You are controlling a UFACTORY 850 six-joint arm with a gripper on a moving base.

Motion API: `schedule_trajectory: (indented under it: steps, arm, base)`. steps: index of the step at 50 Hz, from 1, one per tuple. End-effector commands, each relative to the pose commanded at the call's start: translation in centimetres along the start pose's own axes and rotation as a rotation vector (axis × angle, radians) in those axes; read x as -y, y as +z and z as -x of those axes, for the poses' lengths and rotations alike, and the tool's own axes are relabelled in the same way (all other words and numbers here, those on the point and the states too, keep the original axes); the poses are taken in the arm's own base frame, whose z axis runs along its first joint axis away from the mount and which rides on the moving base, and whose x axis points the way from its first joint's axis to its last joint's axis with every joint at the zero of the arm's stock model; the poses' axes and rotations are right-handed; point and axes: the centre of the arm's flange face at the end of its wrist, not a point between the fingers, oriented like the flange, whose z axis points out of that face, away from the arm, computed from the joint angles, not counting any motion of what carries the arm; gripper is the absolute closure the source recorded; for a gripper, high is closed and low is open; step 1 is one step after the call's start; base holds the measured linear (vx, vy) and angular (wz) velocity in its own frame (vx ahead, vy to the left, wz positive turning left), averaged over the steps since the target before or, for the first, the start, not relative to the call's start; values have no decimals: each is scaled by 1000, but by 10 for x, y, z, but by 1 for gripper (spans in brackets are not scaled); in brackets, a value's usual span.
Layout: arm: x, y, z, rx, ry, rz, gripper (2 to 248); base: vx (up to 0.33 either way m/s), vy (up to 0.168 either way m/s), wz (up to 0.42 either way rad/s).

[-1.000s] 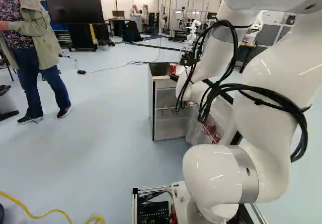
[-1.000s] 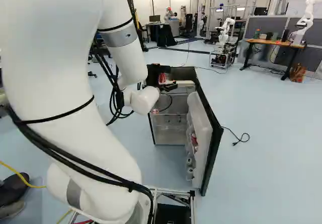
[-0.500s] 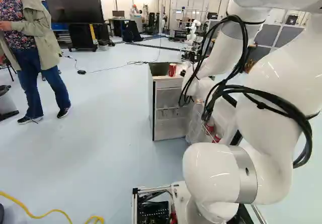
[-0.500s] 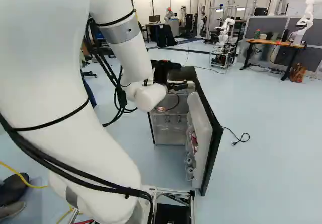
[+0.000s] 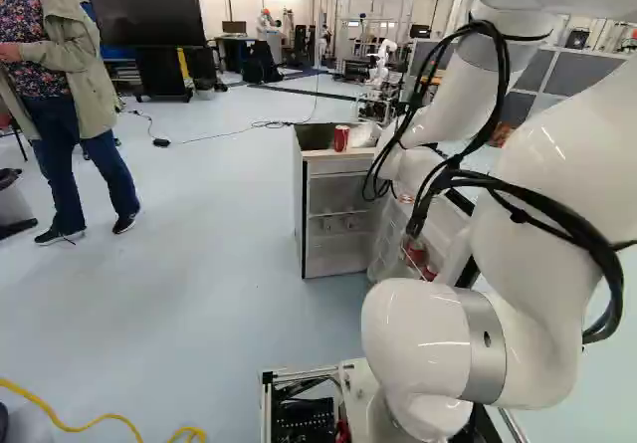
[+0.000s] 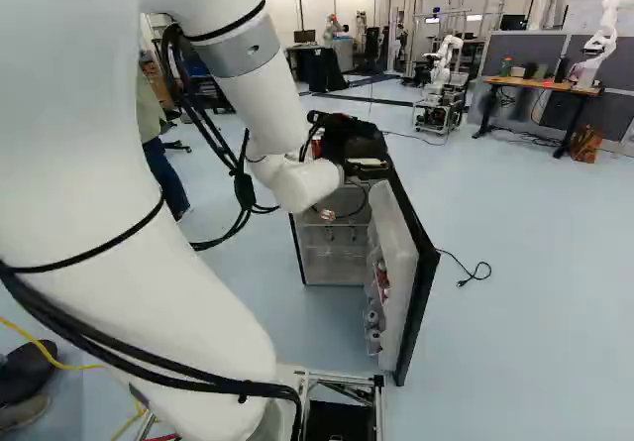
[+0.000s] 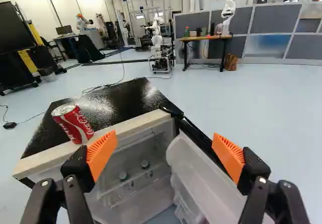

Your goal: Grab a drink from the fridge

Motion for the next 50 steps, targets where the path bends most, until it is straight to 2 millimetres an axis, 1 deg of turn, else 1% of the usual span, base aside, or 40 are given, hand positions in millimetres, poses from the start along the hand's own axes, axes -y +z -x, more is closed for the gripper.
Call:
schedule_trajectory:
  steps: [23, 41, 50]
  arm:
    - [-33, -16, -12, 54, 38, 95, 3]
    - [-36, -25, -20, 102, 49, 107, 3]
    - [-42, -23, -26, 133, 58, 123, 3]
  base:
    - [0, 0, 0]
    - [0, 0, 0]
    - [0, 0, 0]
